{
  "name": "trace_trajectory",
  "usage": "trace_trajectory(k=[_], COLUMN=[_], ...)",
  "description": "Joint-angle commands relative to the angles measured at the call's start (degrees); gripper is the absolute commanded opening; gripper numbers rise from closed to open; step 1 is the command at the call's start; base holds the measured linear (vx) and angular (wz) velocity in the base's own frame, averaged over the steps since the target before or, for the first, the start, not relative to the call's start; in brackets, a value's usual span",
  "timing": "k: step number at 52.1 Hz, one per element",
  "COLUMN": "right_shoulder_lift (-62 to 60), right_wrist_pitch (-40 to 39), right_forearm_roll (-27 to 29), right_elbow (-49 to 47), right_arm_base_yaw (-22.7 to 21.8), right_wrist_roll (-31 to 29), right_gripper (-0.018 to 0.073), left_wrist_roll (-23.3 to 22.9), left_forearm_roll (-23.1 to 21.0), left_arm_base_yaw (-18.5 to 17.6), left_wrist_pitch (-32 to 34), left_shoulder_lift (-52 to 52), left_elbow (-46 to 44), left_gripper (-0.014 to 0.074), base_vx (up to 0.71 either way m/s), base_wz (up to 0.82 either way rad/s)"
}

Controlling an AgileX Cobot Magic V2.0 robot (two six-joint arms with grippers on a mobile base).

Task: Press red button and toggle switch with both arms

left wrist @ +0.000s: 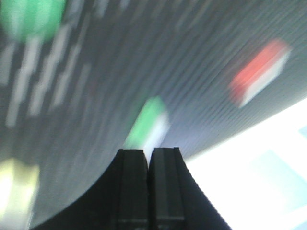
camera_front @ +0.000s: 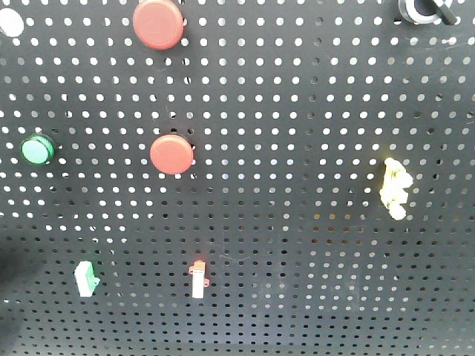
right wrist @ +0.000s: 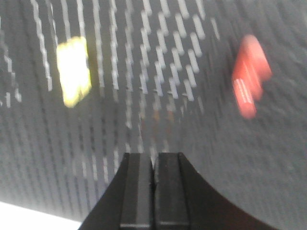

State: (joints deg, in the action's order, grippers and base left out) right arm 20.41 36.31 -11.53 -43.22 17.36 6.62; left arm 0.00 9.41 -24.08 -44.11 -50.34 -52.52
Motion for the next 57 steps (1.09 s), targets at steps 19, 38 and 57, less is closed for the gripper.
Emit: trace_trajectory(k=[19, 38, 57], right_shoulder_lift=[-20.83, -21.04, -21.04], right_wrist_pitch=[-0.60, 1.41, 1.68], right_forearm_roll=[-1.97, -1.50, -1.51], right_elbow=[12.89, 17.95, 18.30], right_arm_base_yaw=[-0.39, -0.39, -0.39], right_wrist_roll=[-0.80, -1.90, -1.90], right_gripper=[-0.0004, -0.0003, -0.0003], left_wrist_roll=[-6.46, -6.69, -6.69], left_forearm_roll=[6.95, 6.81, 6.81], left_arm_base_yaw=[0.03, 0.03, 0.03], left_wrist_pitch=[19.87, 20.16, 19.55], left_shoulder_lift=[29.77, 37.74, 37.74], left_elbow=[25.63, 28.85, 28.85], left_gripper=[0.0001, 0.0001, 0.0001], base_vx=[0.00, 0.00, 0.00], base_wz=[0.00, 0.00, 0.00])
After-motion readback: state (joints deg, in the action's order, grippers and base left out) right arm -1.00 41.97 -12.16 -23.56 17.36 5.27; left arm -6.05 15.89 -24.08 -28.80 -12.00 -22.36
